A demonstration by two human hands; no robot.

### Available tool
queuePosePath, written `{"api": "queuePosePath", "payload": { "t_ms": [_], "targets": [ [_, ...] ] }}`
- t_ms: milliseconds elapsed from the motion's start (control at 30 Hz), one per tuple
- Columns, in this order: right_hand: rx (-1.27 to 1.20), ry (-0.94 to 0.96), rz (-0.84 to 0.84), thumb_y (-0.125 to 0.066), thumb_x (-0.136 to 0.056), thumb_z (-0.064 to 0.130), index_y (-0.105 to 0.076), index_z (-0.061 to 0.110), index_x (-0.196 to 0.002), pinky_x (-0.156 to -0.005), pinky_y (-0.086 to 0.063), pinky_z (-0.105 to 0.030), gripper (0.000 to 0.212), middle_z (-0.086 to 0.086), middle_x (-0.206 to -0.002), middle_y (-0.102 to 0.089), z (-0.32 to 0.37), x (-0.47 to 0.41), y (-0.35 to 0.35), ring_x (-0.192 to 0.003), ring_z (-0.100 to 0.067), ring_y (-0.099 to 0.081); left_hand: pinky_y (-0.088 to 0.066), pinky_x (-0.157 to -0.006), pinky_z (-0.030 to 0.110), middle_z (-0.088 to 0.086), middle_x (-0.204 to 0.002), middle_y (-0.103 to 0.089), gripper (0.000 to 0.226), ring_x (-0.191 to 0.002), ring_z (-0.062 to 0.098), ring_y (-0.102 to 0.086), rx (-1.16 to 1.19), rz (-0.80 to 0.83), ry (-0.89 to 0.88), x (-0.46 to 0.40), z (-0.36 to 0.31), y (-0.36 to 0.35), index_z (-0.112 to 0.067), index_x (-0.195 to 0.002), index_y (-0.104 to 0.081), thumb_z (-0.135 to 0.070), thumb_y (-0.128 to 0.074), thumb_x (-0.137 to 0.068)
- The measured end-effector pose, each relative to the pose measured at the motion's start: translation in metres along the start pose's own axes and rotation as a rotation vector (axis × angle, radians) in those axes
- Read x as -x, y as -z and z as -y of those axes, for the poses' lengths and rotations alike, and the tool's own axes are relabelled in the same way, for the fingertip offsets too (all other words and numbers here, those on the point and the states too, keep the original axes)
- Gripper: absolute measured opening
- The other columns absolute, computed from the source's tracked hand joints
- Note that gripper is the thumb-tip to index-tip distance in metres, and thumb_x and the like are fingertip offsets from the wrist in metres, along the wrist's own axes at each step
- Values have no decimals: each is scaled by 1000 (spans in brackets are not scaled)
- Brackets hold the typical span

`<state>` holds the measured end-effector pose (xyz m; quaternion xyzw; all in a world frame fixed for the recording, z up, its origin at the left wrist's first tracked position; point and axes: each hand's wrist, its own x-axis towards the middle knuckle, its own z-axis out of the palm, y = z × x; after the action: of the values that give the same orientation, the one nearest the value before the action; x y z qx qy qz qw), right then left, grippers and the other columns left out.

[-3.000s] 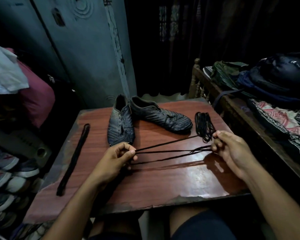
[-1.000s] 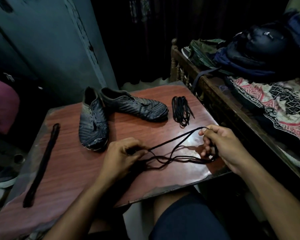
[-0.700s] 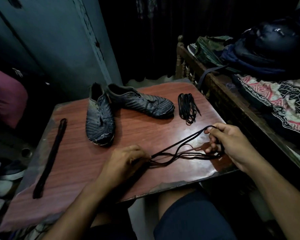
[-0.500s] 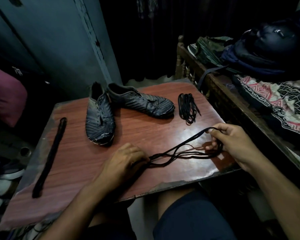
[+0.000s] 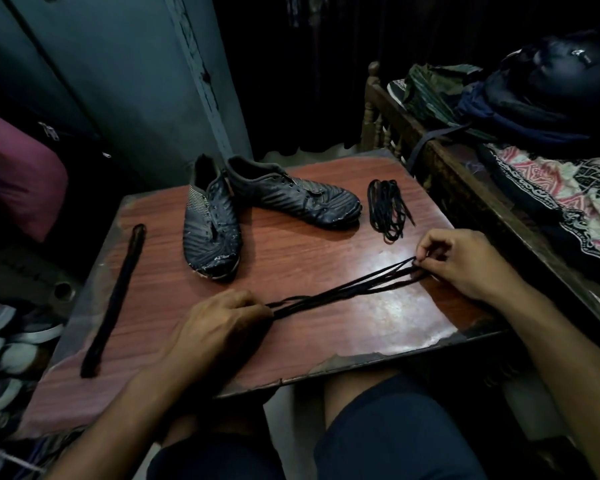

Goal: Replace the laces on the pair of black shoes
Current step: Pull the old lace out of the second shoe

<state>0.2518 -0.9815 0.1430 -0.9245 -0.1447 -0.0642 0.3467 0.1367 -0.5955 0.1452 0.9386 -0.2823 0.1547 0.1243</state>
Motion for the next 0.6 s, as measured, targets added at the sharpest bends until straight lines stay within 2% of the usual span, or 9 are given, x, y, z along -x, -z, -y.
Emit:
{"api": "queuePosePath", "payload": {
  "t_ms": [100, 167, 233, 333, 400, 533, 600],
  "targets": [
    [96, 54, 47, -81, -82, 5, -68, 35, -74, -71, -55, -37, 33, 8, -79, -71, 4, -5, 4, -69, -5, -63, -55, -58, 38, -11, -97, -63, 20, -83, 16, -62, -31, 62, 22, 2, 2, 2, -32, -106, -65, -44, -52, -96],
    [48, 28, 60, -78, -84, 3, -70, 32, -78, -72, -54, -29, 31, 6, -83, -73, 5, -7, 5, -73, -4, -66, -55, -56, 39, -11, -97, -61, 20, -84, 17, -62, -62, 56, 55, 5, 3, 1, -32, -104, -64, -44, -50, -97],
    [-249, -85, 81, -72, -88, -4, -70, 20, -83, -72, -54, -18, 24, -1, -86, -76, 8, -6, 6, -78, -7, -72, -54, -53, 38, -10, -97, -61, 21, -82, 18, -64, -71, 30, 90, 8, 4, 0, -31, -102, -64, -44, -49, -96],
    [-849, -212, 88, -68, -83, -8, -61, 6, -87, -61, -56, -20, 16, -17, -84, -74, 15, 0, 4, -70, -22, -70, -53, -53, 36, -11, -98, -61, 18, -81, 17, -64, -67, 26, 106, 11, 5, 1, -31, -101, -63, -42, -50, -95],
    [-1036, -238, 76, -77, -69, 4, -60, 7, -87, -52, -53, -22, 25, -12, -81, -66, 14, 2, 2, -67, -18, -66, -52, -53, 35, -12, -97, -61, 17, -82, 16, -63, -71, 31, 98, 11, 6, 1, -31, -101, -63, -41, -50, -96],
    [-1105, -271, 72, -101, -39, 32, -64, 13, -87, -51, -50, -22, 64, -2, -77, -64, 10, -2, -6, -65, -14, -64, -53, -58, 35, -13, -98, -60, 15, -84, 13, -60, -52, 62, 83, 9, 9, 3, -31, -101, -65, -39, -52, -98],
    [-1145, -288, 33, -100, -42, 29, -60, 11, -88, -56, -56, -23, 63, -4, -76, -64, 12, -7, -8, -69, -15, -69, -53, -61, 34, -13, -98, -61, 17, -84, 12, -60, -37, 72, 74, 9, 10, 6, -30, -100, -66, -39, -52, -98]
  ]
}}
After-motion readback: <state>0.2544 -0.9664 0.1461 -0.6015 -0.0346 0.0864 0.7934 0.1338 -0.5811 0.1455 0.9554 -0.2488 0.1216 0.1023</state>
